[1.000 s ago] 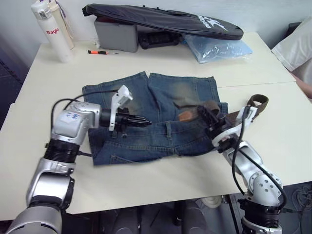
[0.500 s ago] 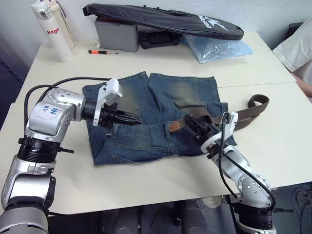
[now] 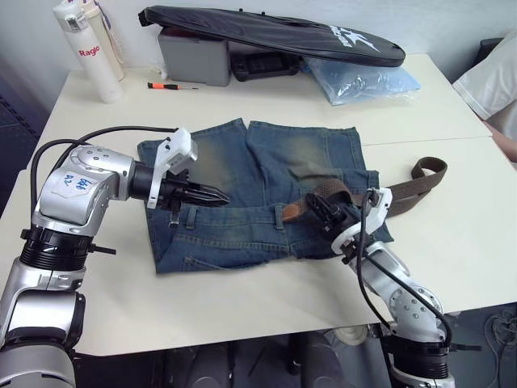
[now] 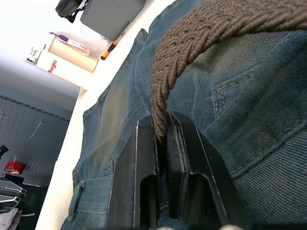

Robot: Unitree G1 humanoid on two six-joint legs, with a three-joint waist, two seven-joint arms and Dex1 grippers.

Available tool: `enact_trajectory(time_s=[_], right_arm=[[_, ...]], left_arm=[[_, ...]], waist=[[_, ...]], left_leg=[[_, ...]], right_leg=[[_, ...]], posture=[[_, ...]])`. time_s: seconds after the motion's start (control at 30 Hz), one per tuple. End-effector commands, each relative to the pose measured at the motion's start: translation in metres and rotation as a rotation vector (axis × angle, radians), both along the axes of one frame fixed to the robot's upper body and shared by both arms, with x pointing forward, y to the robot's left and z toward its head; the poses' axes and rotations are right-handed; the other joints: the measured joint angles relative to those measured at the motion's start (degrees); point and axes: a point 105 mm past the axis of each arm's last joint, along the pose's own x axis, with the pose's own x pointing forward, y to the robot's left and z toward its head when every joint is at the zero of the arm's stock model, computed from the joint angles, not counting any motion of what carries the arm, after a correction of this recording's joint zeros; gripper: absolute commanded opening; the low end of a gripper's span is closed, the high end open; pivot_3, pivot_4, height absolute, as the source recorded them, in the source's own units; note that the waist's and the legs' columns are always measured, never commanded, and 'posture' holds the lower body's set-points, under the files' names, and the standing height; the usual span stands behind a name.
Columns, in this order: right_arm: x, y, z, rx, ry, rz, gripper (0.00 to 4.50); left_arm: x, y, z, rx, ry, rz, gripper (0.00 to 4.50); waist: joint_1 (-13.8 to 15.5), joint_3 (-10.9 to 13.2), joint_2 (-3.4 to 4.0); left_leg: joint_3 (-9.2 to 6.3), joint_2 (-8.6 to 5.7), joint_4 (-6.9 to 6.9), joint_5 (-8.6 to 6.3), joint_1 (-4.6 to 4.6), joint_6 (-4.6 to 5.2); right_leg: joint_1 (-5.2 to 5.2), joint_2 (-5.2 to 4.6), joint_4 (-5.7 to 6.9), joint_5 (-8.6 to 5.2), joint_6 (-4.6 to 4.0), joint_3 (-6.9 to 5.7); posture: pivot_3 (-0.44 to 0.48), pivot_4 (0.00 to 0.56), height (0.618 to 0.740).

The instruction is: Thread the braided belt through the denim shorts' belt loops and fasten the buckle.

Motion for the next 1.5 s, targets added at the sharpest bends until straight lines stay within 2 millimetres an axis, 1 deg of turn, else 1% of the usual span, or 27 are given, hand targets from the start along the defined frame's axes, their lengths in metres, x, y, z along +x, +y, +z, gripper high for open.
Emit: enact_trajectory(time_s=[0.03, 0.17, 0.33, 0.4, 0.53, 0.63, 0.7, 0.83, 0.9, 0.97, 1.07, 1.13, 1.17, 1.23, 1.37, 1.5], right_arm=[[0.001, 0.007, 0.002, 0.012, -0.030, 0.017, 0.00], [0.003, 0.014, -0.001, 0.023, -0.019, 0.042, 0.00], [0.002, 0.022, -0.017, 0.018, 0.050, 0.054, 0.00], [0.001, 0.030, -0.019, 0.034, 0.071, 0.071, 0.00], [-0.006, 0.047, -0.021, -0.005, 0.079, 0.131, 0.00], [-0.010, 0.053, -0.026, -0.029, 0.112, 0.166, 0.00], [-0.011, 0.056, -0.026, -0.032, 0.123, 0.185, 0.00], [-0.007, 0.067, -0.020, -0.051, 0.126, 0.209, 0.00], [-0.008, 0.072, -0.018, -0.061, 0.119, 0.229, 0.90], [-0.011, 0.072, -0.016, -0.067, 0.115, 0.238, 1.74], [-0.012, 0.058, -0.016, -0.085, 0.129, 0.184, 3.22], [-0.016, 0.045, -0.012, -0.074, 0.129, 0.152, 4.25], [-0.018, 0.033, -0.005, -0.056, 0.114, 0.120, 4.44], [-0.021, 0.017, 0.001, -0.035, 0.107, 0.071, 4.44], [-0.019, 0.007, 0.002, -0.017, 0.123, 0.029, 4.44], [-0.011, -0.003, 0.006, 0.063, 0.128, -0.030, 4.44]], left_arm=[[-0.001, -0.001, 0.012, -0.025, -0.048, -0.006, 0.05], [0.000, 0.001, 0.013, -0.026, -0.057, 0.004, 0.05], [-0.001, 0.002, 0.012, -0.026, -0.062, 0.017, 0.05], [-0.002, 0.003, 0.012, -0.027, -0.061, 0.020, 0.05], [-0.004, 0.002, 0.010, -0.026, -0.052, 0.019, 0.05], [-0.003, 0.001, 0.007, -0.023, -0.047, 0.014, 0.05], [-0.003, 0.001, 0.006, -0.021, -0.044, 0.011, 0.05], [-0.004, -0.002, 0.003, -0.024, -0.033, 0.001, 0.05], [-0.004, -0.004, 0.002, -0.027, -0.027, -0.005, 0.00], [-0.004, -0.006, 0.001, -0.030, -0.023, -0.011, 0.00], [-0.004, -0.007, 0.000, -0.029, -0.021, -0.015, 0.00], [-0.003, -0.008, -0.002, -0.030, -0.019, -0.018, 0.00], [-0.002, -0.009, -0.002, -0.032, -0.019, -0.023, 0.00], [-0.001, -0.013, -0.003, -0.037, -0.020, -0.032, 0.00], [0.000, -0.016, -0.003, -0.044, -0.024, -0.043, 0.00], [0.002, -0.018, -0.002, -0.043, -0.031, -0.051, 0.00]], waist=[[-0.02, 0.00, 0.00], [-0.11, 0.00, 0.00], [-0.17, 0.00, 0.00], [-0.24, 0.00, -0.01], [-0.46, -0.03, -0.05], [-0.74, -0.03, -0.05], [-1.02, -0.04, -0.06], [-1.73, -0.04, -0.07], [-1.76, -0.04, -0.07], [-1.61, -0.04, -0.07], [-1.44, -0.05, -0.08], [-1.39, -0.05, -0.08], [-1.20, -0.06, -0.09], [-0.50, -0.06, -0.11], [-0.09, -0.06, -0.11], [-0.12, -0.06, -0.11]], left_leg=[[0.00, 0.00, 0.00, 0.00, 0.00, 0.00], [0.00, 0.00, 0.00, 0.00, 0.00, 0.00], [0.00, 0.00, 0.00, 0.00, 0.01, 0.00], [0.00, 0.00, -0.01, 0.00, 0.02, 0.00], [0.00, 0.01, 0.00, 0.00, 0.04, 0.00], [0.00, 0.01, -0.01, 0.00, 0.05, 0.00], [0.00, 0.02, -0.02, 0.00, 0.05, 0.00], [0.02, 0.02, -0.03, 0.00, 0.06, 0.00], [0.03, 0.02, -0.08, 0.01, 0.10, -0.02], [0.04, 0.02, -0.10, 0.01, 0.09, -0.02], [0.07, 0.02, -0.10, 0.01, 0.08, -0.02], [0.06, 0.02, -0.10, 0.01, 0.09, -0.02], [0.06, 0.02, -0.10, 0.01, 0.09, -0.02], [0.05, 0.02, -0.09, 0.01, 0.07, -0.02], [0.08, 0.02, -0.01, 0.00, 0.07, -0.01], [0.08, 0.02, -0.02, 0.00, 0.06, -0.01]], right_leg=[[0.00, 0.00, 0.00, 0.00, 0.00, 0.00], [0.00, 0.00, 0.00, 0.00, 0.00, 0.00], [0.00, 0.00, 0.00, 0.00, 0.00, 0.01], [0.00, 0.00, 0.01, 0.00, 0.00, 0.01], [0.00, 0.01, 0.03, 0.00, 0.00, 0.01], [0.01, 0.01, 0.04, 0.00, 0.00, 0.01], [0.01, 0.00, 0.04, 0.00, -0.01, 0.01], [0.00, 0.00, 0.04, 0.00, -0.01, 0.01], [0.00, 0.01, 0.04, -0.01, -0.01, 0.01], [-0.01, 0.01, 0.04, -0.01, -0.02, 0.01], [-0.01, 0.00, 0.02, -0.01, -0.02, 0.01], [-0.01, 0.00, 0.02, -0.01, -0.02, 0.00], [-0.01, 0.00, 0.02, -0.01, -0.02, 0.00], [0.01, -0.01, -0.01, -0.01, -0.02, -0.01], [0.02, -0.01, 0.02, 0.01, -0.01, 0.01], [0.00, 0.00, 0.04, 0.01, -0.02, 0.01]], posture=[[0.000, 0.150, 0.740], [0.000, 0.150, 0.740], [0.000, 0.150, 0.740], [0.000, 0.150, 0.740], [0.000, 0.150, 0.740], [0.000, 0.150, 0.740], [0.000, 0.150, 0.740], [0.000, 0.150, 0.740], [0.000, 0.150, 0.740], [0.000, 0.150, 0.740], [0.000, 0.150, 0.740], [0.000, 0.150, 0.740], [0.000, 0.150, 0.740], [0.000, 0.150, 0.740], [0.000, 0.150, 0.740], [0.000, 0.150, 0.740]])
